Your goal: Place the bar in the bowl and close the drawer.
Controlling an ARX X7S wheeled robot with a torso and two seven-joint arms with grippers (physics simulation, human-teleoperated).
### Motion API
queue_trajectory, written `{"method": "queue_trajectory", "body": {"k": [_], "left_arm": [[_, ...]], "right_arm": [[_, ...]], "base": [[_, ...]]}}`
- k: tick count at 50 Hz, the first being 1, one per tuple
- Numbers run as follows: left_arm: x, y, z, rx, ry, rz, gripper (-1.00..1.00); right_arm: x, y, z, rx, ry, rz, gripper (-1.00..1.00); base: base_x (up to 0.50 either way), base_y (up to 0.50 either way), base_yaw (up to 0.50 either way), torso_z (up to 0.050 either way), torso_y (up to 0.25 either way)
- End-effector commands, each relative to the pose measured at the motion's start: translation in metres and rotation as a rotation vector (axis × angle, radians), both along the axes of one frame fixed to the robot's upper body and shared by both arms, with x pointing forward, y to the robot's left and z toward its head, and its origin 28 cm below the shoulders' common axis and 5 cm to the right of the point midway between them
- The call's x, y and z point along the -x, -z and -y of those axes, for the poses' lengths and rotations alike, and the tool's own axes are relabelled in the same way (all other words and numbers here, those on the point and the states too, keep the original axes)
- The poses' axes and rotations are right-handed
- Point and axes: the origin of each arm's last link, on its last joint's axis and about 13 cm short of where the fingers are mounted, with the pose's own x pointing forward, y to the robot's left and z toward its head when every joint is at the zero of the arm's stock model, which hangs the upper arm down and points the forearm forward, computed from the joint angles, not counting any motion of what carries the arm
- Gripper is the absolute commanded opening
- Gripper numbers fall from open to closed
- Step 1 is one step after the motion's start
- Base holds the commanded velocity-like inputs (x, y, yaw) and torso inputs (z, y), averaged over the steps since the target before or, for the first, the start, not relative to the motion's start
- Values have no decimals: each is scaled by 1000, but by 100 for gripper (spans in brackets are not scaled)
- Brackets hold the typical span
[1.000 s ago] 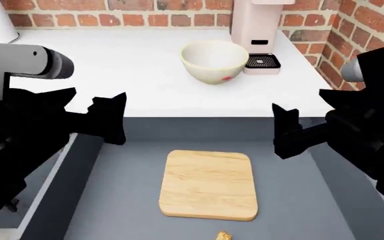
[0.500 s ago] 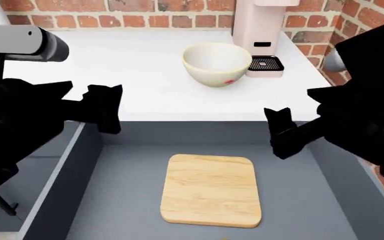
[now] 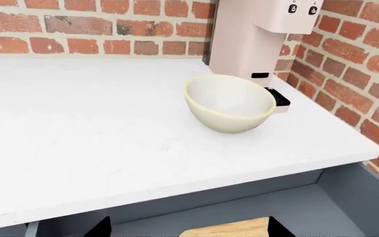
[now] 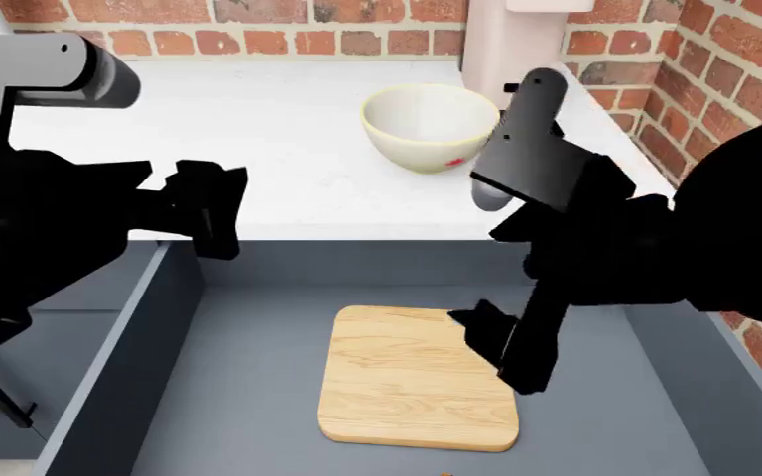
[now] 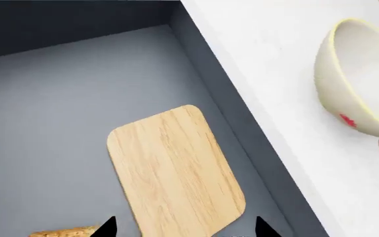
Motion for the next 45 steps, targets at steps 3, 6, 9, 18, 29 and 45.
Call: {"method": "queue_trajectory", "body": {"k": [3, 6, 9, 18, 29, 45], "left_arm": [[-4, 2, -1, -4, 2, -21, 100], [-4, 2, -1, -7, 2, -22, 100], [-5, 3, -1, -9, 2, -26, 100], [-5, 5, -1, -13, 4, -33, 100], [-4, 10, -1, -14, 10, -42, 100], [-7, 14, -3, -10, 6, -54, 100]], "right_arm": [[-17, 15, -19, 133, -152, -94, 100], [-18, 22, -23, 142, -192, -96, 100], [-19, 28, -28, 160, -232, -85, 100], [-22, 52, -39, 252, -361, -99, 100], [-31, 84, -45, 320, -419, -11, 100], [-13, 105, -55, 353, -536, 8, 100]], "base": [[0, 0, 0, 0, 0], [0, 0, 0, 0, 0], [0, 0, 0, 0, 0], [0, 0, 0, 0, 0], [0, 0, 0, 0, 0], [0, 0, 0, 0, 0]]}}
